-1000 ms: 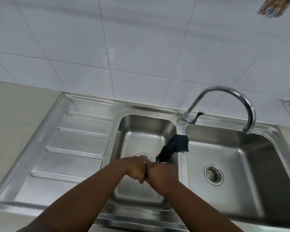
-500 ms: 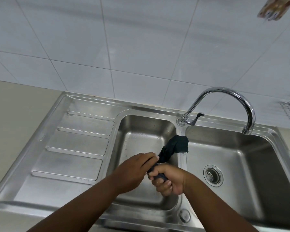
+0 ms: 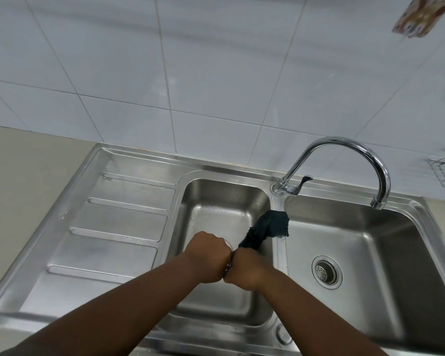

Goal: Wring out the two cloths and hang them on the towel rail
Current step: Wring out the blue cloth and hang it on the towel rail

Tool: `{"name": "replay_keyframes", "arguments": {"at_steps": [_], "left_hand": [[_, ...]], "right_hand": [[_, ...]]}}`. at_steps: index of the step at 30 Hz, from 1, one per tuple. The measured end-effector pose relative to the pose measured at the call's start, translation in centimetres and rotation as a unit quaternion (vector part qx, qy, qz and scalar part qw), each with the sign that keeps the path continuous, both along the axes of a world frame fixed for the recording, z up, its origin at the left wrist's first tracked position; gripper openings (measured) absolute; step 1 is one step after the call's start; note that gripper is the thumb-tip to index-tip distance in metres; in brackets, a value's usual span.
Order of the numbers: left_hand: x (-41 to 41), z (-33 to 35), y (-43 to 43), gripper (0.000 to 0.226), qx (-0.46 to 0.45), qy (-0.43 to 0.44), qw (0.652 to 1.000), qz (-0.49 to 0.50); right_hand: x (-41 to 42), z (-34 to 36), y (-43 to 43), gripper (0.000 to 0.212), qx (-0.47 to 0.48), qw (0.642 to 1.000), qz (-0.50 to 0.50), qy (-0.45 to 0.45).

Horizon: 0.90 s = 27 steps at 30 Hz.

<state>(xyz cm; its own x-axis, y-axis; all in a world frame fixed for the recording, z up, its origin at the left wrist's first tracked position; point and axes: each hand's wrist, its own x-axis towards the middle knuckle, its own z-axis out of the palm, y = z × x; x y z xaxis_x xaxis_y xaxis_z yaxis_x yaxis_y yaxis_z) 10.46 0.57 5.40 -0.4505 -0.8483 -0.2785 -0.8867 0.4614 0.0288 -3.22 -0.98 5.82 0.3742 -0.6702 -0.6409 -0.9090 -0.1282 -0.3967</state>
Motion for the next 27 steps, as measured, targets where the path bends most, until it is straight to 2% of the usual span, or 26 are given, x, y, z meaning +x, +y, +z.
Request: {"name": "replay_keyframes", "arguments": {"at_steps": [3,8,10,12,15,17,19,21,23,25,27], "left_hand": [[-0.3,-0.5,0.2,0.017,0.066,0.005,0.995,0.072],[-0.6,-2.2,0.1,0.018,0.242,0.102,0.945,0.195],[-0.5,-2.6,-0.2,0.024,0.319,0.147,0.908,0.230],[-0.3,-2.8,-0.2,0.029,0.398,0.193,0.853,0.278],[0.1,-2.9,-0.1,0.016,0.475,0.225,0.785,0.329],[0.6,-3.0,0.1,0.031,0.503,0.242,0.759,0.335],[0.6,-3.2,0.6,0.030,0.500,0.247,0.768,0.315],[0.5,-3.6,1.1,0.014,0.440,0.251,0.816,0.278],[0.4,-4.0,1.6,0.026,0.381,0.262,0.852,0.243],[0.5,-4.1,2.0,0.042,0.356,0.280,0.858,0.242],[1.1,-3.6,2.2,0.053,0.357,0.319,0.828,0.292]], "right_hand": [[0.1,-0.8,0.4,0.011,-0.181,0.974,0.122,0.057],[-0.4,-1.7,0.6,0.012,-0.305,0.914,0.248,0.100],[-0.5,-2.3,0.5,0.018,-0.347,0.888,0.279,0.113],[-0.6,-2.7,0.6,0.019,-0.347,0.888,0.292,0.081],[-0.6,-2.5,0.5,0.019,-0.364,0.874,0.311,0.081],[-0.6,-2.5,0.7,0.023,-0.360,0.872,0.322,0.082],[-0.7,-2.6,0.8,0.023,-0.357,0.875,0.319,0.070],[-1.1,-2.7,1.1,0.023,-0.341,0.894,0.290,0.034],[-1.6,-2.9,1.0,0.032,-0.295,0.927,0.232,-0.003],[-2.5,-2.7,0.9,0.045,-0.248,0.946,0.199,-0.061],[-3.3,-2.2,0.8,0.050,-0.205,0.955,0.175,-0.122]]}}
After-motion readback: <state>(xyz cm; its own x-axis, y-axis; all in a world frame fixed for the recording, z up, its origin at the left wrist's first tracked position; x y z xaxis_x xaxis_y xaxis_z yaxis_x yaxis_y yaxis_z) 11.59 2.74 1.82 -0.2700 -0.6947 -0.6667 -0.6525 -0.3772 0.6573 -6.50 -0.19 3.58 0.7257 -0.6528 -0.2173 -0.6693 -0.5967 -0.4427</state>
